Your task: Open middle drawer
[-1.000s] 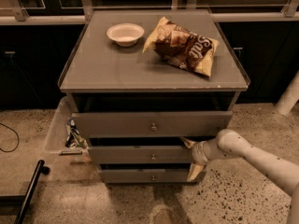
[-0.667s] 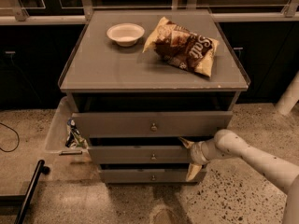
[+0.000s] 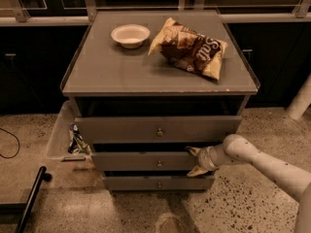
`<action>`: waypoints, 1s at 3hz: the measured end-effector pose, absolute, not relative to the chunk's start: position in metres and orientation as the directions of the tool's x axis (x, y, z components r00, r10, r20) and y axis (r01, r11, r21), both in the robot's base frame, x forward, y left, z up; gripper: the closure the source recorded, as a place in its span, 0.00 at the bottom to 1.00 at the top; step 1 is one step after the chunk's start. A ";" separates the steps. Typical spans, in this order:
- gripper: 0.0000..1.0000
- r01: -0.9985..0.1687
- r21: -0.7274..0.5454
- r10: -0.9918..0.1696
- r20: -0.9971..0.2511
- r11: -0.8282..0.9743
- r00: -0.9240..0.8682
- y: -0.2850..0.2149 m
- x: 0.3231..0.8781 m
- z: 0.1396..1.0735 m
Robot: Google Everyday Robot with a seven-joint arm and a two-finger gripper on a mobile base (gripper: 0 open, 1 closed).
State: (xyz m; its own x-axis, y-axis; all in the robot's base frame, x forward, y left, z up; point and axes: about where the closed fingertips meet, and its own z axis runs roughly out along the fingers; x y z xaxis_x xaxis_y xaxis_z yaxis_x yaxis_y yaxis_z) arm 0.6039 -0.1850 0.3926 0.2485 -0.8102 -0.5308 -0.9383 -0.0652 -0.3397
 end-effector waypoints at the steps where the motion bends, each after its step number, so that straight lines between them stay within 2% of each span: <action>1: 0.66 -0.940 -0.335 -0.808 -0.536 -0.062 0.245 -0.188 0.598 0.394; 2: 0.88 -0.940 -0.335 -0.808 -0.536 -0.062 0.245 -0.188 0.599 0.397; 3: 0.92 -0.940 -0.335 -0.808 -0.536 -0.062 0.245 -0.188 0.599 0.398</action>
Offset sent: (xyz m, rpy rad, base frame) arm -0.0912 -0.0629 0.0056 0.0176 0.0331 -0.1434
